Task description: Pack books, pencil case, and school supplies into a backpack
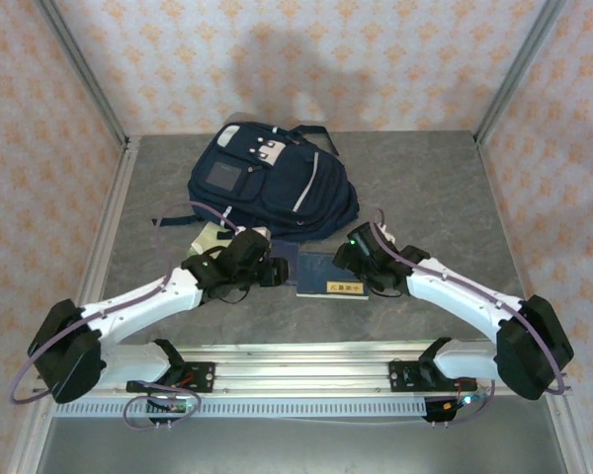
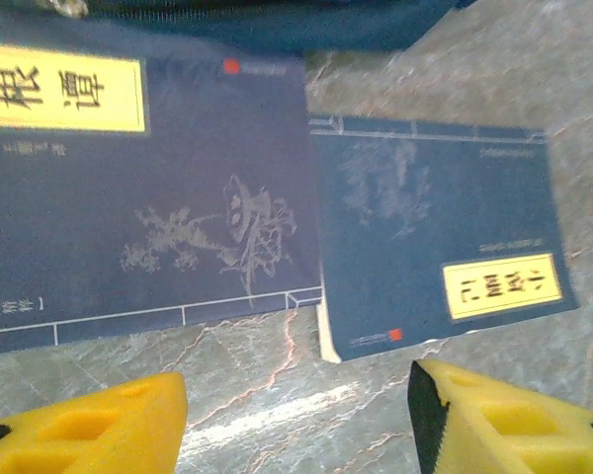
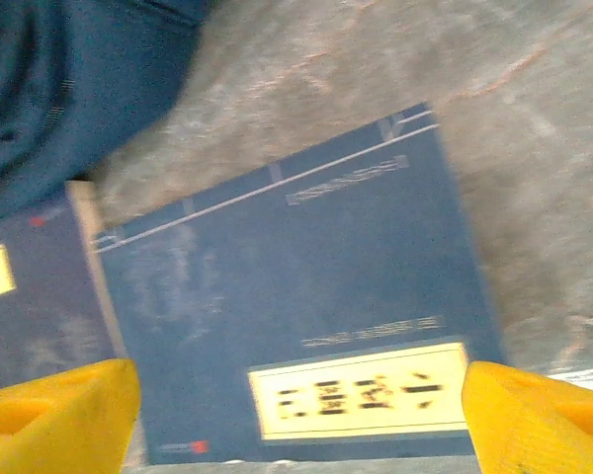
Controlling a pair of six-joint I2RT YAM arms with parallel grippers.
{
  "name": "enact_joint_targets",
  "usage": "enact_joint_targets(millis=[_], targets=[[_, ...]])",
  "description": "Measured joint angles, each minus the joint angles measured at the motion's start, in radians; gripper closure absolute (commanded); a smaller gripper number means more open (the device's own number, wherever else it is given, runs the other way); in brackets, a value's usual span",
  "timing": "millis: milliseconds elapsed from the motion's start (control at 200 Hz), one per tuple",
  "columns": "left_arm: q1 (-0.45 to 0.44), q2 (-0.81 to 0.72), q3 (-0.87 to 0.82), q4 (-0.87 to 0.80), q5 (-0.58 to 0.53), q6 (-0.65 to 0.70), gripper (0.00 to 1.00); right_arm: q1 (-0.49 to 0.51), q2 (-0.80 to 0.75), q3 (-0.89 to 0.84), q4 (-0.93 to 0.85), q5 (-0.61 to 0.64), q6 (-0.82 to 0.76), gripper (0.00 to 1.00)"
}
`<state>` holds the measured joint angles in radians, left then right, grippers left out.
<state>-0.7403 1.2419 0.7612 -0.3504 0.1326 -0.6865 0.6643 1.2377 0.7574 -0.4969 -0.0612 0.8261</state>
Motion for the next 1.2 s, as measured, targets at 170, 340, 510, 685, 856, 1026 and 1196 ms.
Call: enact_joint_targets(millis=[170,340,510,685,856,1026,1196], targets=[[-0.013,0.072,-0.002,0.016,0.018,-0.002,0.38,-0.011,0.005,0.0,-0.074,0.072,-0.076,0.13],[-0.032,0.143,0.001,0.026,0.019,-0.002,0.38,-0.046,-0.011,-0.015,-0.088,0.1,-0.136,0.13],[-0.06,0.195,0.003,0.027,0.019,-0.005,0.38,-0.101,-0.036,-0.047,-0.085,0.084,-0.18,0.14],[-0.082,0.234,0.003,0.035,0.016,-0.011,0.39,-0.13,-0.025,-0.077,-0.063,0.001,-0.224,0.14],[-0.096,0.257,0.003,0.052,0.016,-0.013,0.4,-0.131,0.016,-0.077,-0.033,-0.046,-0.253,0.15],[-0.096,0.286,0.011,0.06,0.016,-0.013,0.42,-0.15,0.049,-0.084,0.015,-0.079,-0.256,0.15],[-0.096,0.319,0.068,0.068,0.016,-0.011,0.49,-0.166,0.121,-0.086,0.106,-0.161,-0.255,0.18]])
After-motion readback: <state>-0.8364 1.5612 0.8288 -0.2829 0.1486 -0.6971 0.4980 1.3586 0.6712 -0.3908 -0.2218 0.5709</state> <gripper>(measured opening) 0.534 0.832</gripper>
